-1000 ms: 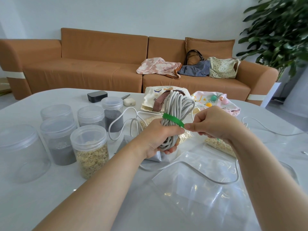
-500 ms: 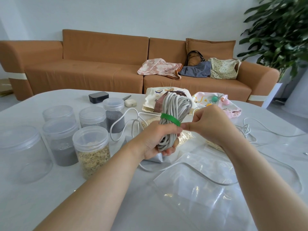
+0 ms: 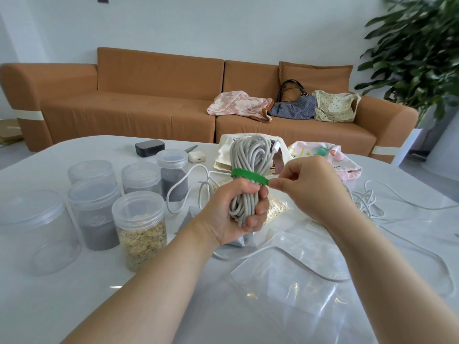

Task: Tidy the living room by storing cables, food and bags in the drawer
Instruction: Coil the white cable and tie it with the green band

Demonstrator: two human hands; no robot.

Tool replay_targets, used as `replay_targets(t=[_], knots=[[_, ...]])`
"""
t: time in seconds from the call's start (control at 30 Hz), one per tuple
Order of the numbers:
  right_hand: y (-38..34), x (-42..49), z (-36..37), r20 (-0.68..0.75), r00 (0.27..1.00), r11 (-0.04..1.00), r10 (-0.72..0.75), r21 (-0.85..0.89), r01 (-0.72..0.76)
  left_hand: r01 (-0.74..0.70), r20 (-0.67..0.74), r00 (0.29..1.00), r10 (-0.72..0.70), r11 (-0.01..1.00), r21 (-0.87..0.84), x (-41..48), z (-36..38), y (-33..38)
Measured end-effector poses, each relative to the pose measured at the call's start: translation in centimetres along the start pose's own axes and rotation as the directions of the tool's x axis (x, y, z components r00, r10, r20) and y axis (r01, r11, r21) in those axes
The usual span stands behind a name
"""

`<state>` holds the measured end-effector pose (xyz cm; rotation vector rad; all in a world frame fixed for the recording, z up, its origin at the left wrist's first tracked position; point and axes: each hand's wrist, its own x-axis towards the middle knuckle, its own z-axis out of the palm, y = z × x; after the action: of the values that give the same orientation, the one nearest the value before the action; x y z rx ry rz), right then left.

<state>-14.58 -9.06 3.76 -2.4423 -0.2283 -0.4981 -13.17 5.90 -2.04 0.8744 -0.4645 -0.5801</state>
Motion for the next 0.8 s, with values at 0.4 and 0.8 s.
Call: replay_targets(t=[0.4,0.8], knots=[[0.3,0.2,1.3,-0.002,0.999,0.994,-0.042,0.101,0.043,0.171,0.324,0.942,-0.090,0.958,-0.232,-0.3,-0.8,-0.3],[3.4,0.6,-0.2,0.438,0.894,0.964,-0.097,0.266,-0.026,0.410,-0.001,0.817,-0.576,0.579,0.705,-1.6,1.3,1.7]])
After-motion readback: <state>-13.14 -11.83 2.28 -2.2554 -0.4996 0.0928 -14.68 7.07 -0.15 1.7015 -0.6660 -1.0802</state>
